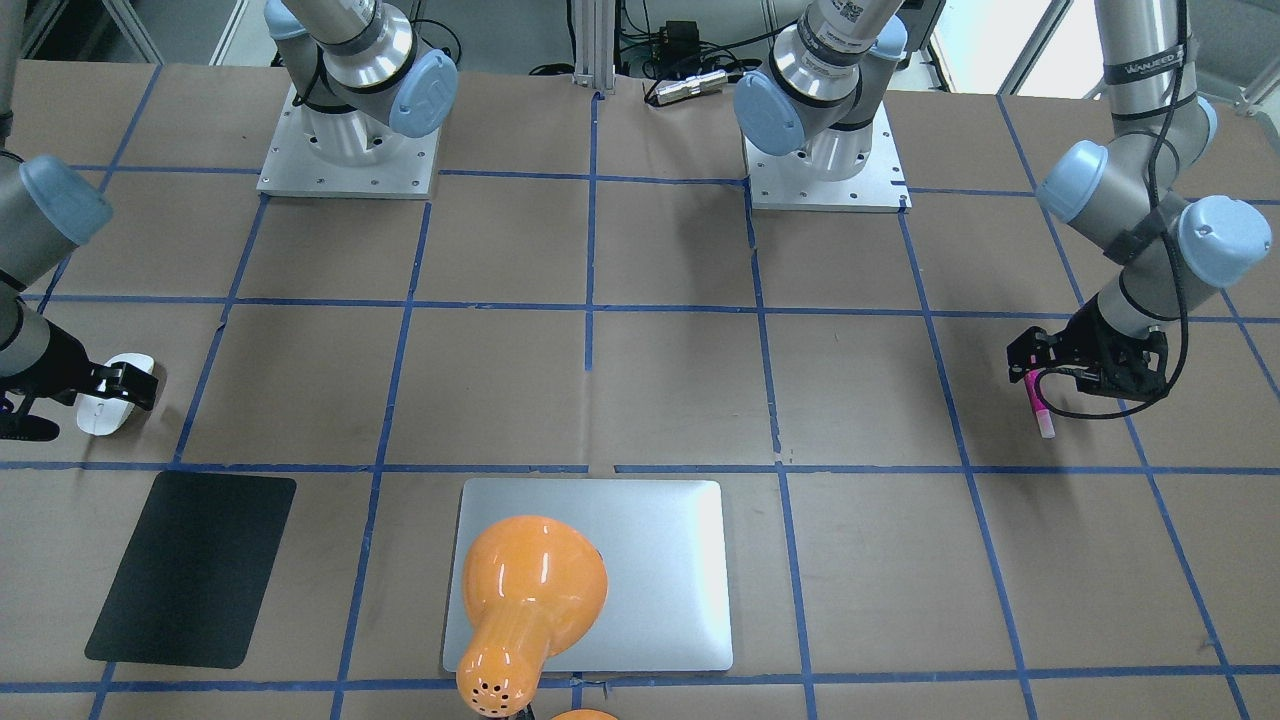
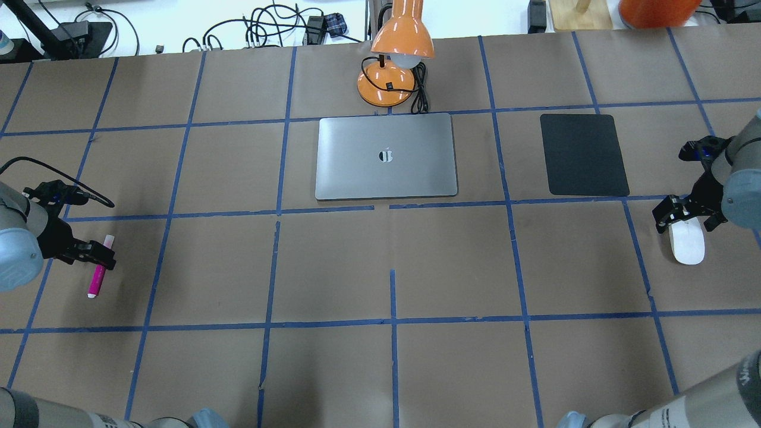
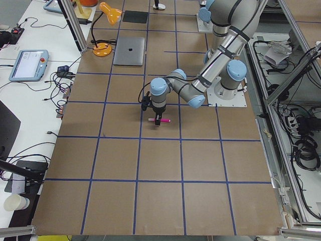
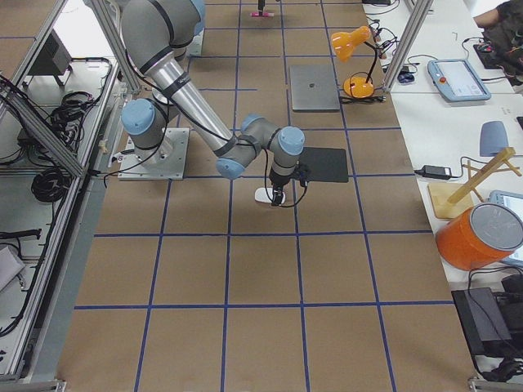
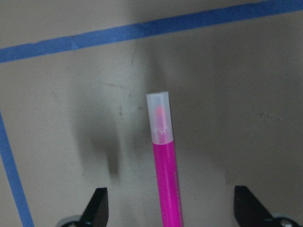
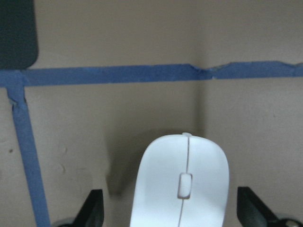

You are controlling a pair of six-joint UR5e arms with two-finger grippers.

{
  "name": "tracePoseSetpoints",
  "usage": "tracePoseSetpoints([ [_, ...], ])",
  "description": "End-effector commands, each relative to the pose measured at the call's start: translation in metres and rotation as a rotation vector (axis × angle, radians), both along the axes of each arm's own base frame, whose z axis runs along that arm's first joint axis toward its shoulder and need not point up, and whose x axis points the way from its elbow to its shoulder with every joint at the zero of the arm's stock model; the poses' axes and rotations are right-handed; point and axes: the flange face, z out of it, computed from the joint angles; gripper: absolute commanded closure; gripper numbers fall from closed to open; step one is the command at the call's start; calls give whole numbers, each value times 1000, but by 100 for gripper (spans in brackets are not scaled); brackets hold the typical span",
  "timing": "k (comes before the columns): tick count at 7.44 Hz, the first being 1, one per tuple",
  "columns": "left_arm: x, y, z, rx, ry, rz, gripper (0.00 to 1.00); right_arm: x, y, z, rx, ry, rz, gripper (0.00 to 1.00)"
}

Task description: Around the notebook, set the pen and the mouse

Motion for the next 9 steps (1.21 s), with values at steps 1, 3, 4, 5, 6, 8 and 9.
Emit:
tracePoseSetpoints([
  [1, 2, -1, -6, 4, 3, 1, 66, 0, 0, -1, 5, -2, 7, 13],
  [3, 3, -3, -6, -2, -1, 3, 92, 1, 2, -1, 12, -7, 2, 63],
  [4, 5, -6, 0, -14, -7, 12, 100, -1, 1, 7, 12, 17, 5, 80],
  [5, 4, -9, 9, -23, -20, 68, 100, -2, -2, 19, 11, 55, 13, 89],
  [6, -3, -11, 15, -31, -18, 160, 100, 0, -9, 32, -10, 61, 13, 95],
  [8, -49, -34, 56, -41, 102, 390, 100, 72, -70, 71, -94, 5, 22, 95],
  [9, -96, -57, 80, -27, 98, 508, 100, 125, -101, 96, -91, 4, -11, 96],
])
